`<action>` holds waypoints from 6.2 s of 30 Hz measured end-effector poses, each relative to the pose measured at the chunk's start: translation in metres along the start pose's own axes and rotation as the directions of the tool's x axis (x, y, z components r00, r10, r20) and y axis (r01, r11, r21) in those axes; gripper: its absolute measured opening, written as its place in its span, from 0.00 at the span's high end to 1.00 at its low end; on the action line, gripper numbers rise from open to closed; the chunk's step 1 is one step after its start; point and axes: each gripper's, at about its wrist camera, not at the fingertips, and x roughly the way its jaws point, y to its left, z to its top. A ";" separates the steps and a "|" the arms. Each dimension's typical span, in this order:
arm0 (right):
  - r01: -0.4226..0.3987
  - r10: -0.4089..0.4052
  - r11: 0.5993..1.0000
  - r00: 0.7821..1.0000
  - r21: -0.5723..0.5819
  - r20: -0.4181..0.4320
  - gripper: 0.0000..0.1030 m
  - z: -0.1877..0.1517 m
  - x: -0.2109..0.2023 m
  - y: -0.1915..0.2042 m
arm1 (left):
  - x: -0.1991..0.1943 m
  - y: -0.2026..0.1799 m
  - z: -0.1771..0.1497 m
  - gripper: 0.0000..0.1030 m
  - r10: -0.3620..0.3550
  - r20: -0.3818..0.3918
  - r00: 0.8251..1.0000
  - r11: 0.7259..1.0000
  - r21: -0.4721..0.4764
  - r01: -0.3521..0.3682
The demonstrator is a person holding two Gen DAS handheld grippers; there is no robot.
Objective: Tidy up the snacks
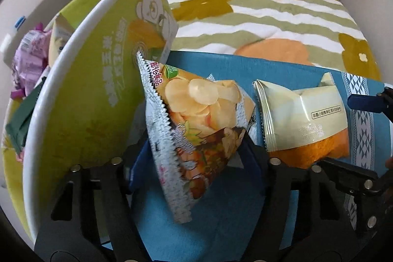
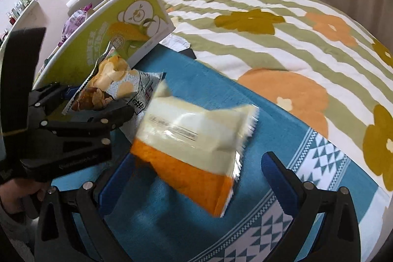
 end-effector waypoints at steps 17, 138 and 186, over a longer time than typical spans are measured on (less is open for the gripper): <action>0.064 -0.109 0.828 0.993 -0.558 -0.048 0.01 0.013 0.019 0.037 | 0.003 -0.005 0.006 0.57 -0.012 0.008 1.000 0.991 0.135 0.011; 0.513 -0.720 0.674 0.615 0.531 0.321 0.00 -0.050 -0.235 0.369 | -0.329 0.288 -0.132 0.00 -0.335 0.499 0.799 0.942 0.169 0.290; 0.536 -0.742 0.659 0.579 0.528 0.339 0.00 -0.061 -0.244 0.379 | -0.331 0.287 -0.139 0.00 -0.297 0.509 0.808 0.955 0.143 0.261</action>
